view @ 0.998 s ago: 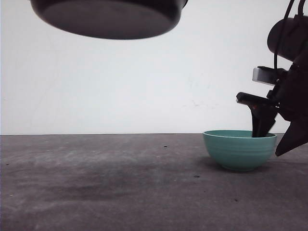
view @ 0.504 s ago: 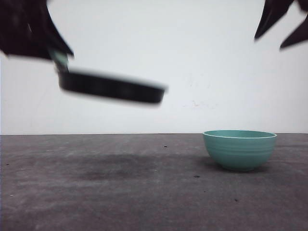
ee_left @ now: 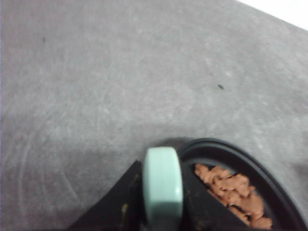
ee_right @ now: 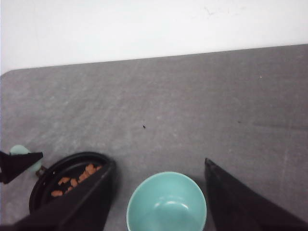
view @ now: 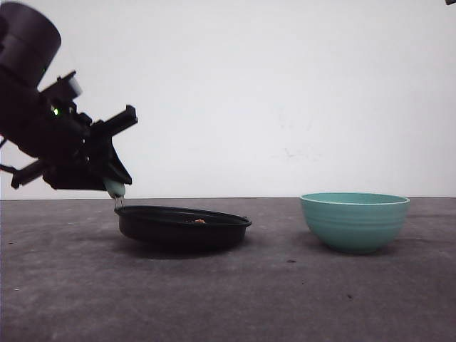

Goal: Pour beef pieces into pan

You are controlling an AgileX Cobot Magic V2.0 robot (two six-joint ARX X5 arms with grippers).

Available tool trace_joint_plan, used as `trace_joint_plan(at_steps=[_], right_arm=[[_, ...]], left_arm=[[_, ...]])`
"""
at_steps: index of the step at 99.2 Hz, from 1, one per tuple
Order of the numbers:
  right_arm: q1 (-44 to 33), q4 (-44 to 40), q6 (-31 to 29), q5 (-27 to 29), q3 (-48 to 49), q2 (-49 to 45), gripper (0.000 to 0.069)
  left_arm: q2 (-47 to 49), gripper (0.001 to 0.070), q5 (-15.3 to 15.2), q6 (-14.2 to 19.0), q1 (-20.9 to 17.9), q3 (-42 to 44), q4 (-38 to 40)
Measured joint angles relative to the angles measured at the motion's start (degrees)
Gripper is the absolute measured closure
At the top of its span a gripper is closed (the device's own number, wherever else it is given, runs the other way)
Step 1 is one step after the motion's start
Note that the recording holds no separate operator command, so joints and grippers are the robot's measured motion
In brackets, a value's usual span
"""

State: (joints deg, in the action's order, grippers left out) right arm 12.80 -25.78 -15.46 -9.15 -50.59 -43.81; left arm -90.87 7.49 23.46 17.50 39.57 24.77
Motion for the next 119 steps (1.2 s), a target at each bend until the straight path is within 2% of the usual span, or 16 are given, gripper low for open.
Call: trace_joint_plan(at_steps=[7, 20, 30, 42, 51, 71, 92, 119], right_arm=[[0.0, -0.6, 0.3, 0.0, 0.0, 0.2, 0.0336], [0.0, -0.8, 0.6, 0.0, 0.0, 0.2, 0.0336], [0.0, -0.8, 0.7, 0.0, 0.0, 0.2, 0.0324], [0.0, -0.8, 0.7, 0.1, 0.0, 0.3, 0.0229], [0.0, -0.7, 0.8, 0.1, 0.0, 0.3, 0.0202], [0.0, -0.5, 2.0, 0.5, 0.0, 0.3, 0.0195], [0.0, 1.0, 2.1, 0.1, 0.0, 0.3, 0.0195], [0.5, 1.2, 2.1, -6.0, 0.0, 1.0, 0.0195]], left_arm=[[-0.9, 0.0592, -0.6, 0.1, -0.1, 0.0, -0.2], [-1.2, 0.0378, -0.8, 0.1, -0.8, 0.0, -0.3], [-1.2, 0.031, -0.5, 0.1, -1.5, 0.0, -0.5], [0.6, 0.0286, 1.1, 0.1, -2.5, 0.0, -3.1], [5.1, 0.0281, 2.4, 0.1, -3.1, 0.0, -7.3], [19.0, 0.0281, 3.3, -1.2, -3.0, 0.0, -20.0], [38.2, 0.0281, 8.9, -2.6, -0.5, 0.0, -27.1], [60.8, 0.0281, 9.1, -4.7, 2.1, 0.0, -41.9]])
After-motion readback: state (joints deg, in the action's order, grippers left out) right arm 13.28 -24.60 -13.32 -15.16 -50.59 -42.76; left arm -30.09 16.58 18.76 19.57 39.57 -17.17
